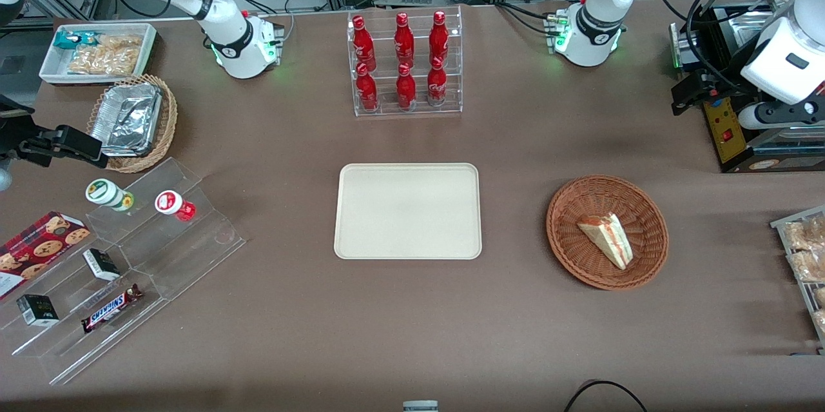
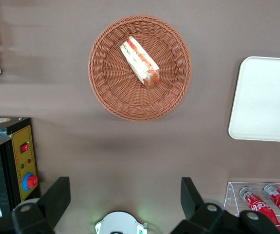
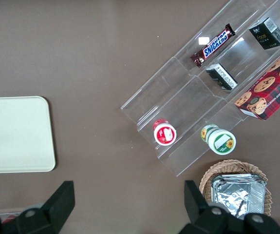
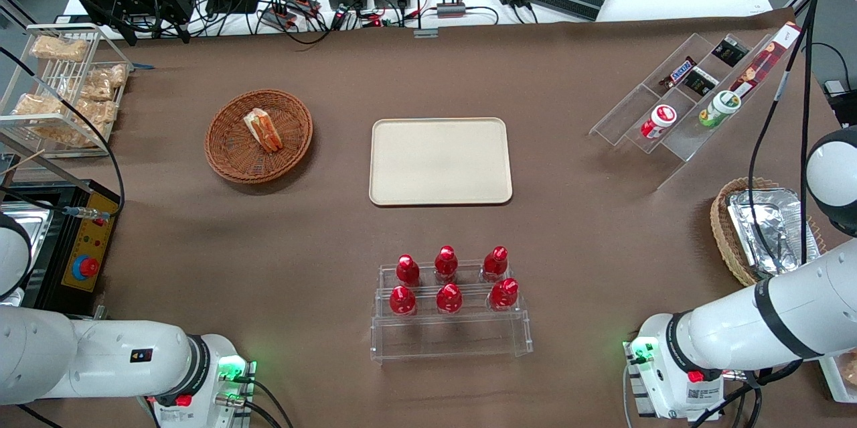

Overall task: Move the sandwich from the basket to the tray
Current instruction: 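Move the left gripper over the wicker basket toward the sandwich, then lower the left gripper and close it on the wrapped sandwich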

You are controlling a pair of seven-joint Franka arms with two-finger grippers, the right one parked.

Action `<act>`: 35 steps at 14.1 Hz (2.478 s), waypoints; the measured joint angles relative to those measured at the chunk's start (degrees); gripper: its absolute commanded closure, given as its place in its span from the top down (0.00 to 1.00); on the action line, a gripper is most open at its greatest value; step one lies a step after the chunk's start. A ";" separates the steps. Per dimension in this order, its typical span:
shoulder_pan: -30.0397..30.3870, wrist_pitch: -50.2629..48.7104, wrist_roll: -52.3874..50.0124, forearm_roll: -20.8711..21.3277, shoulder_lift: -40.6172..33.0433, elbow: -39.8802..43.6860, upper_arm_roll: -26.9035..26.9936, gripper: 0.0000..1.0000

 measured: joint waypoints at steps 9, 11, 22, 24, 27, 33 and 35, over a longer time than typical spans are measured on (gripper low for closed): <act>0.02 1.30 -7.75 0.07 2.26 -0.82 0.18 1.00; 0.00 3.29 -14.87 0.81 5.55 -1.56 0.15 1.00; -0.26 31.35 -35.88 1.91 23.94 -12.68 -0.05 1.00; -0.43 34.10 -37.11 1.91 26.00 -12.85 -0.19 1.00; -0.47 38.64 -37.40 1.91 27.35 -14.92 -0.24 1.00; -0.47 47.26 -37.47 1.91 28.65 -21.42 -0.25 0.51; -0.47 47.73 -37.48 1.91 29.22 -21.50 -0.25 0.32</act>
